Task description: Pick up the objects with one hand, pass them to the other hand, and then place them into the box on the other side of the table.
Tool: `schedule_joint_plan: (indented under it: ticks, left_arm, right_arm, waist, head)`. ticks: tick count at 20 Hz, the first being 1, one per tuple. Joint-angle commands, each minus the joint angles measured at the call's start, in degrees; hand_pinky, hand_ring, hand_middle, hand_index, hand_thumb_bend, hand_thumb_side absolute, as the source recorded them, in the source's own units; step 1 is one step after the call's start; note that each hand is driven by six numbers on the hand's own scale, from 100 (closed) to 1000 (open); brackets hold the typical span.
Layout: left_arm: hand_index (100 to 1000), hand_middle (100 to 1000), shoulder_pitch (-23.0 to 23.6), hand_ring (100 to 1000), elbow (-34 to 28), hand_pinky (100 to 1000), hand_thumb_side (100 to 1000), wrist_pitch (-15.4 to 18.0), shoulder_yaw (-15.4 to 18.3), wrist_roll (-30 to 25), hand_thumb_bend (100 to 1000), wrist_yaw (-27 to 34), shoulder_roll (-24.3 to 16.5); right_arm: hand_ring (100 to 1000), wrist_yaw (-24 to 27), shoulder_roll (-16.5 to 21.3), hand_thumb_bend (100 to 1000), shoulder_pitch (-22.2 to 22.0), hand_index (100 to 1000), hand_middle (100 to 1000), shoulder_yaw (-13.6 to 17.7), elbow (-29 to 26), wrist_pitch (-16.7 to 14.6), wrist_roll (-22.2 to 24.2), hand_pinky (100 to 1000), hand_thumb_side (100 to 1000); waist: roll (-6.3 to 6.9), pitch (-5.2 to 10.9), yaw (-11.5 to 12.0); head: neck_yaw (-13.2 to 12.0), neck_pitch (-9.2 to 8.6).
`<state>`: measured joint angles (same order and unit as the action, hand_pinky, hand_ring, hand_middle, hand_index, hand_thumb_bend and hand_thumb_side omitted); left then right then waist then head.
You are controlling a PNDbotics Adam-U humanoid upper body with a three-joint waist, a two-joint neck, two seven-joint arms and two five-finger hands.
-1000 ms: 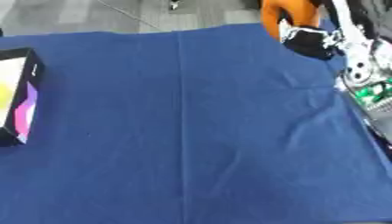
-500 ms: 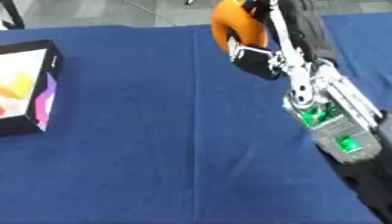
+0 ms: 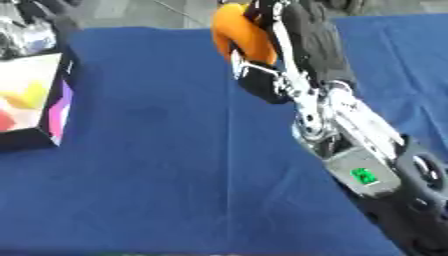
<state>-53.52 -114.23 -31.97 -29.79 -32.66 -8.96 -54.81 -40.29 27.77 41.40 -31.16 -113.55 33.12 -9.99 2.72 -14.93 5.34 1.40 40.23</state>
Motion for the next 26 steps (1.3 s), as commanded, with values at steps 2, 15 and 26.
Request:
schedule_joint_plan:
  ticks: [2, 15, 26]
  left_arm:
    - [991, 876, -2.1, 874, -0.4, 878, 720, -3.5, -4.3, -3.5, 395, -3.3, 0.1]
    - [936, 826, -6.0, 837, -0.4, 850, 469, -11.7, -10.9, 9.6, 557, -12.0, 5.8]
    - [913, 788, -7.3, 810, -0.4, 831, 367, -7.6, -12.4, 18.3, 542, -13.4, 8.1]
  right_arm:
    - [556, -1.3, -0.9, 100, 1.4, 538, 358, -1.8, -1.0, -1.2, -0.8, 717, 100]
    - [557, -1.9, -2.7, 100, 1.8, 537, 359, -6.6, -1.0, -6.4, -0.1, 723, 100]
    - [559, -1.0, -2.9, 100, 1.8, 536, 360, -7.6, -1.0, -10.9, -0.1, 727, 100]
  waist:
    - [0.02, 1.60, 0.2]
    - [0.02, 0.77, 1.1]
    - [-0.11, 0.55, 1.5]
  head:
    - [-0.6, 0.24]
    - [-1.9, -0.40]
    - [-2.6, -0.27]
